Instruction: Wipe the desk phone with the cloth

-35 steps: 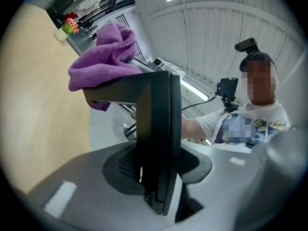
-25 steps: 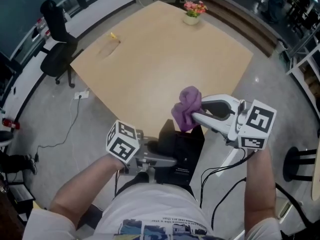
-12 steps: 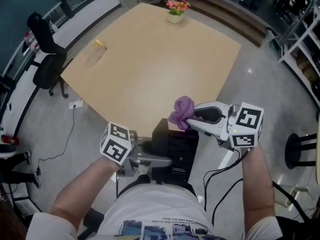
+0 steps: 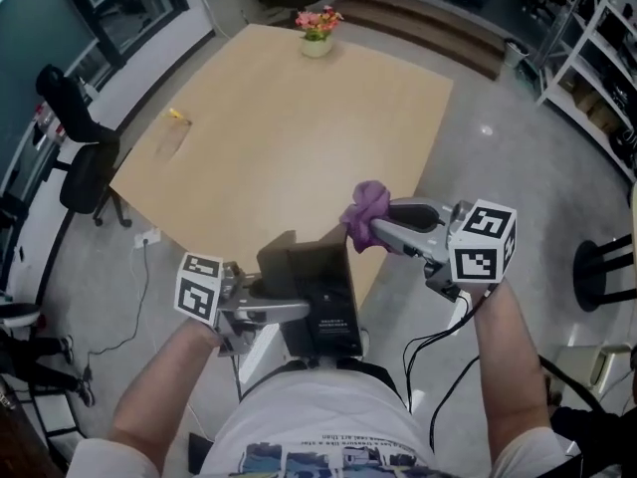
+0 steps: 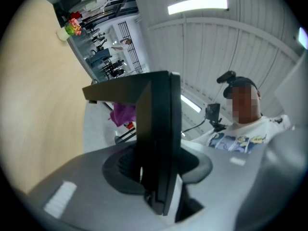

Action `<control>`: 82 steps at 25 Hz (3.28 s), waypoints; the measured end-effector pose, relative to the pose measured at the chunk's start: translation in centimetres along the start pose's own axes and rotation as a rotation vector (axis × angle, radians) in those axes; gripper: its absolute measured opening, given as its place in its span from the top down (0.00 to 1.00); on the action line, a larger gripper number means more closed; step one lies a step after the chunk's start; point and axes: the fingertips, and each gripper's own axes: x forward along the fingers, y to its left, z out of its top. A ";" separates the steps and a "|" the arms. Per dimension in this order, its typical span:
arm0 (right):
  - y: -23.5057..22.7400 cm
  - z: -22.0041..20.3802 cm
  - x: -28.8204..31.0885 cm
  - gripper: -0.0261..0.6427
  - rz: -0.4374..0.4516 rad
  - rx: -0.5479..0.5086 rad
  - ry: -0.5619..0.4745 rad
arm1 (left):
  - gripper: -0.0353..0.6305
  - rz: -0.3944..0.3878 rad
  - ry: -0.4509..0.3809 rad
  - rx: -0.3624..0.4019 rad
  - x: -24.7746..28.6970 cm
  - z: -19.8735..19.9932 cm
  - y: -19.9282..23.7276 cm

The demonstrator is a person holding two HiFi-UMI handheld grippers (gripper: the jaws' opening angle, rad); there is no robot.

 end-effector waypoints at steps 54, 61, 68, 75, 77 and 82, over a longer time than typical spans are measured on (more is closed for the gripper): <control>10.7 -13.3 0.6 0.83 0.387 0.198 0.155 | 0.68 -0.040 0.019 0.026 -0.7 1.8 0.5; 7.0 -10.5 0.1 0.83 0.271 0.188 0.069 | 0.68 -0.069 0.062 0.024 1.2 1.1 0.2; 5.3 -6.2 2.3 0.83 0.263 0.213 -0.062 | 0.68 -0.093 0.100 0.023 2.7 0.1 -0.4; 8.0 -8.4 3.3 0.83 0.377 0.212 0.004 | 0.68 -0.079 0.085 0.032 1.8 0.4 -0.2; 8.2 -9.2 3.2 0.83 0.382 0.215 0.024 | 0.68 -0.070 0.075 0.035 1.6 0.8 -0.1; 8.7 -11.9 2.1 0.83 0.349 0.219 0.079 | 0.68 -0.047 0.053 0.034 0.9 1.5 0.6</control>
